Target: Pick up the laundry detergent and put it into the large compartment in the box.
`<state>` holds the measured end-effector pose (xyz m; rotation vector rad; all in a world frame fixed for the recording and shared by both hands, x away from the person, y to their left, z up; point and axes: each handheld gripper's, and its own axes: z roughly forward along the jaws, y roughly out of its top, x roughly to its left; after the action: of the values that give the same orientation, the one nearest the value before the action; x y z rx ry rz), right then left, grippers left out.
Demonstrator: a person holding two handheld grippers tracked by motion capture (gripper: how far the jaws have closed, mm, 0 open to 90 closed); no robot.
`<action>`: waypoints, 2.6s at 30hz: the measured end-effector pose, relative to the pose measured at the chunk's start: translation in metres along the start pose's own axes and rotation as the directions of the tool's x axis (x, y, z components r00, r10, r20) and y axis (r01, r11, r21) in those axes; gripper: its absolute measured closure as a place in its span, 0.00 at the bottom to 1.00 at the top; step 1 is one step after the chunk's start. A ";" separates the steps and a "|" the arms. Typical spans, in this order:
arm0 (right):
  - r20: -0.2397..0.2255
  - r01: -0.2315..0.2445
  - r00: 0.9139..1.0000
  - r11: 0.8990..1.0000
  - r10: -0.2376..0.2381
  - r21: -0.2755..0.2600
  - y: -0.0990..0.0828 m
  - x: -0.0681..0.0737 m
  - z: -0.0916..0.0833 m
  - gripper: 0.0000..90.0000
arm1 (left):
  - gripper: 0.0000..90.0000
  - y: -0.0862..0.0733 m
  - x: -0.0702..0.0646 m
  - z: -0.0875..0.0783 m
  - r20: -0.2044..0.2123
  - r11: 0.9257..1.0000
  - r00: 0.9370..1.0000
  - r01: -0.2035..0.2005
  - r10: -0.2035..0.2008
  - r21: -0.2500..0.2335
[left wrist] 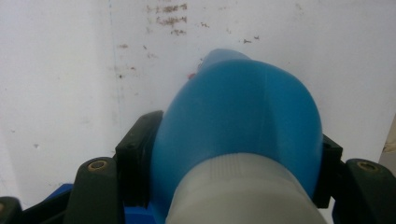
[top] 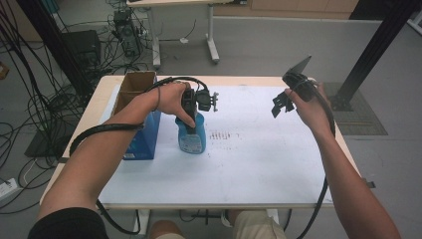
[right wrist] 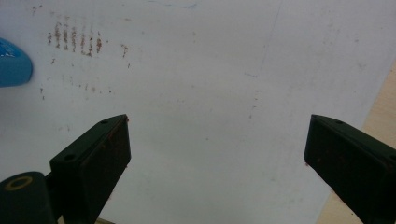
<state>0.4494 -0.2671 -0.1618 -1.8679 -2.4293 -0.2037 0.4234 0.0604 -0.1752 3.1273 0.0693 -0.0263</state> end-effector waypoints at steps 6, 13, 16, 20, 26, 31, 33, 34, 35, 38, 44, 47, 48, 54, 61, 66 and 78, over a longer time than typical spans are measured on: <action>-0.002 0.002 1.000 1.000 -0.002 -0.002 0.000 0.000 0.000 0.08 | 0.40 0.000 0.000 0.000 -0.001 1.000 1.000 -0.001 0.001 0.002; -0.003 0.005 1.000 1.000 -0.005 -0.002 0.000 0.000 0.001 0.08 | 0.40 0.002 0.000 0.000 0.000 1.000 1.000 0.003 -0.003 0.010; -0.005 0.002 1.000 1.000 -0.002 0.001 0.000 0.000 0.000 0.08 | 0.40 0.003 0.001 0.000 0.002 1.000 1.000 0.008 -0.008 0.014; -0.006 0.002 1.000 1.000 -0.002 -0.004 -0.001 -0.001 0.000 0.08 | 0.40 0.005 0.002 0.000 0.004 1.000 1.000 0.012 -0.012 0.022; -0.007 0.005 1.000 1.000 -0.005 -0.001 -0.001 -0.001 0.001 0.08 | 0.40 0.005 0.002 0.000 0.006 1.000 1.000 0.020 -0.020 0.023; -0.006 0.007 1.000 1.000 -0.007 -0.003 -0.001 0.000 0.001 0.08 | 0.40 0.005 0.002 -0.002 0.014 0.999 1.000 0.024 -0.024 0.026; -0.004 0.010 1.000 1.000 -0.010 -0.004 -0.001 0.001 0.001 0.08 | 0.40 0.005 0.001 -0.008 0.009 0.999 0.999 0.033 -0.034 0.020; -0.004 0.010 1.000 1.000 -0.010 -0.003 -0.001 0.001 0.001 0.08 | 0.40 0.004 0.002 -0.010 0.008 0.999 0.999 0.037 -0.037 0.017; -0.004 0.010 1.000 1.000 -0.010 -0.003 -0.001 0.001 0.001 0.08 | 0.40 0.004 0.001 -0.014 0.006 0.999 0.999 0.043 -0.043 0.014; -0.004 0.011 1.000 1.000 -0.011 -0.005 -0.002 0.001 0.000 0.08 | 0.40 0.003 0.001 -0.023 0.004 0.998 0.998 0.058 -0.059 0.008; -0.002 0.016 1.000 1.000 -0.016 -0.012 -0.005 0.003 -0.004 0.08 | 0.40 0.005 -0.001 -0.059 -0.006 0.993 0.993 0.115 -0.114 0.008; -0.002 0.022 1.000 1.000 -0.022 -0.016 -0.005 0.005 -0.006 0.08 | 0.40 0.006 -0.006 -0.087 -0.038 0.987 0.986 0.163 -0.162 0.006; 0.001 0.029 1.000 0.999 -0.029 -0.014 -0.005 0.007 -0.007 0.08 | 0.40 0.006 -0.006 -0.093 -0.040 0.984 0.984 0.176 -0.176 0.007; 0.000 0.049 0.999 0.999 -0.049 -0.009 -0.003 0.012 -0.006 0.08 | 0.40 0.004 -0.007 -0.131 -0.070 0.963 0.961 0.269 -0.268 0.001; -0.013 0.067 0.998 0.998 -0.067 -0.002 -0.001 0.014 -0.004 0.08 | 0.40 -0.004 -0.008 -0.176 -0.105 0.890 0.885 0.456 -0.454 -0.005; -0.008 0.087 0.996 0.996 -0.087 -0.007 -0.002 0.020 -0.008 0.08 | 0.40 -0.022 -0.004 -0.208 -0.129 0.815 0.807 0.579 -0.577 -0.021; -0.019 0.112 0.994 0.994 -0.112 -0.016 -0.005 0.024 -0.013 0.08 | 0.40 -0.065 0.012 -0.249 -0.141 0.598 0.587 0.800 -0.797 -0.046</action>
<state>0.4376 -0.2477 -0.1463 -1.7282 -2.5282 -0.2457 0.4370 0.1293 0.0731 2.7875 1.4809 0.1992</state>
